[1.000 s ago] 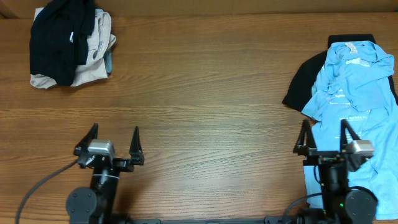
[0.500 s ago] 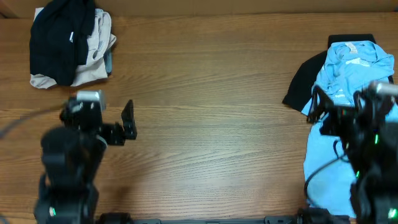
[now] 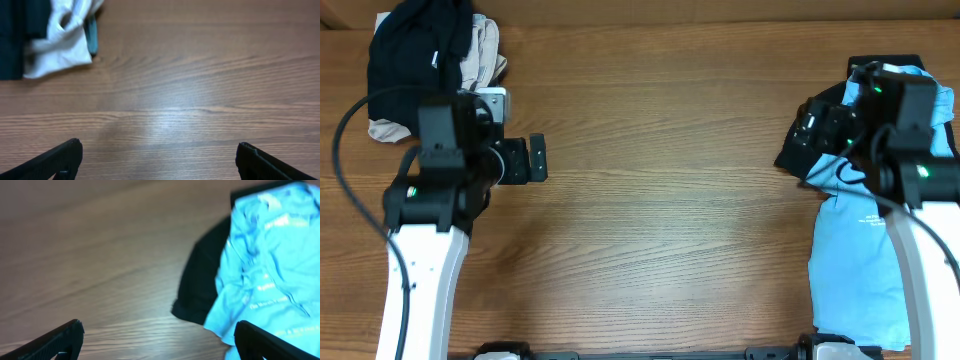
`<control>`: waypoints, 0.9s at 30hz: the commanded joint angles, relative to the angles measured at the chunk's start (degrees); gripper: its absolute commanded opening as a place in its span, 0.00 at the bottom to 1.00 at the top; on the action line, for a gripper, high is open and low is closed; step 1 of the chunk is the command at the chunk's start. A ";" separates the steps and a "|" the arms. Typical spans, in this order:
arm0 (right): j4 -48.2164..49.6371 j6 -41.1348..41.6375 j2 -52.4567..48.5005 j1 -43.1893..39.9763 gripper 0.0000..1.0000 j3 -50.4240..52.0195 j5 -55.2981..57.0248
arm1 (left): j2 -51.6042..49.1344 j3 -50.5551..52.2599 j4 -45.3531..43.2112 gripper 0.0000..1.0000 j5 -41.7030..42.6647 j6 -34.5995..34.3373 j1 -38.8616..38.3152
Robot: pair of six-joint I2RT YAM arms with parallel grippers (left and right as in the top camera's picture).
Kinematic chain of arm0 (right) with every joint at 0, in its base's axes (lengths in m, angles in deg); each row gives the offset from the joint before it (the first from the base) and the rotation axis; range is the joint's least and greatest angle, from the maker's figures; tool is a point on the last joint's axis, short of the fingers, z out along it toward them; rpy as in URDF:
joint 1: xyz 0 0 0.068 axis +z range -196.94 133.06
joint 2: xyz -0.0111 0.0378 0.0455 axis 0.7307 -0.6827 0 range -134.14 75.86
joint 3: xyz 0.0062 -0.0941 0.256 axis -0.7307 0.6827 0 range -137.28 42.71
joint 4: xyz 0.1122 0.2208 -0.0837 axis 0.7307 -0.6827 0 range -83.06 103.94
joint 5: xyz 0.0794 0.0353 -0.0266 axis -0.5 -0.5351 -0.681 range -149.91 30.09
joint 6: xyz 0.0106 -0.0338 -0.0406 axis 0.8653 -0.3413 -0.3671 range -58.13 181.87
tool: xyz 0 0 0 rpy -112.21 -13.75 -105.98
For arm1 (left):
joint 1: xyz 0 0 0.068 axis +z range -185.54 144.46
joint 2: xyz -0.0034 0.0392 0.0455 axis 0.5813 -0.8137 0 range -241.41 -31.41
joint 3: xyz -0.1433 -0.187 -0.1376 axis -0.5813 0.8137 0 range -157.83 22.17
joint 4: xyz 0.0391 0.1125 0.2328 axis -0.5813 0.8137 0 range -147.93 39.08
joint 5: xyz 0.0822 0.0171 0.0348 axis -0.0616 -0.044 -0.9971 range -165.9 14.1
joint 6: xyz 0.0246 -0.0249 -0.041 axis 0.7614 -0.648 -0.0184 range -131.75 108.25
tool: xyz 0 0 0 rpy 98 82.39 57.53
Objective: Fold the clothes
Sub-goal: 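Reach the right gripper to the light blue T-shirt and grasp it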
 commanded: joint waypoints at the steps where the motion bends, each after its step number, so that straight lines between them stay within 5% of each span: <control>1: -0.07 0.98 -4.68 -0.02 0.96 -1.49 7.54 | -3.80 -1.46 0.11 1.00 0.04 1.16 0.37; 20: -2.36 11.96 -29.05 -2.49 0.64 -1.27 16.17 | -12.92 -1.46 -1.66 1.00 0.28 1.14 0.28; 27: -3.58 17.88 -31.56 -2.51 0.62 -0.55 18.58 | -12.92 -1.46 -1.64 1.00 0.26 1.14 0.22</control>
